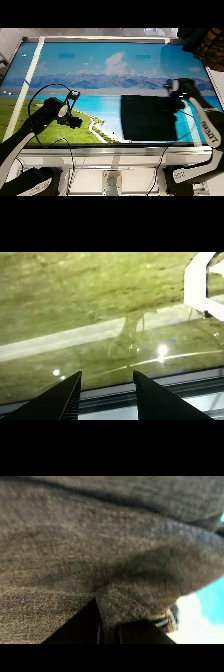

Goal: Fold the clothes and pants, and hang the long-sleeved shirts on hangers.

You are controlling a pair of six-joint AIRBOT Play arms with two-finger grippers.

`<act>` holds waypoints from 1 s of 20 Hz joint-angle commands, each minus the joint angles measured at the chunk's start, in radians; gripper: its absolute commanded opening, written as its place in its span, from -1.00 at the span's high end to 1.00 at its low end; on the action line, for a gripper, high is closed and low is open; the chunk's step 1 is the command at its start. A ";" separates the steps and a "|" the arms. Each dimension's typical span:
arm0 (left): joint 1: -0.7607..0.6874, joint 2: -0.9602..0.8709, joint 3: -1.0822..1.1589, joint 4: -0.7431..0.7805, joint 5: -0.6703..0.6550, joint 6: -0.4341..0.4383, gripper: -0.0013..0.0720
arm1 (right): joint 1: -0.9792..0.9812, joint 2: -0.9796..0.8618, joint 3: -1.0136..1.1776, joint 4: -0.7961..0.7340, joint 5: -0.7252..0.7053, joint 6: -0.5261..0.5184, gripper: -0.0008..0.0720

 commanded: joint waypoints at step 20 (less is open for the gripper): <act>0.000 -0.001 0.000 -0.023 0.023 0.001 0.00 | -0.700 0.496 -0.316 0.109 -0.357 0.024 -0.43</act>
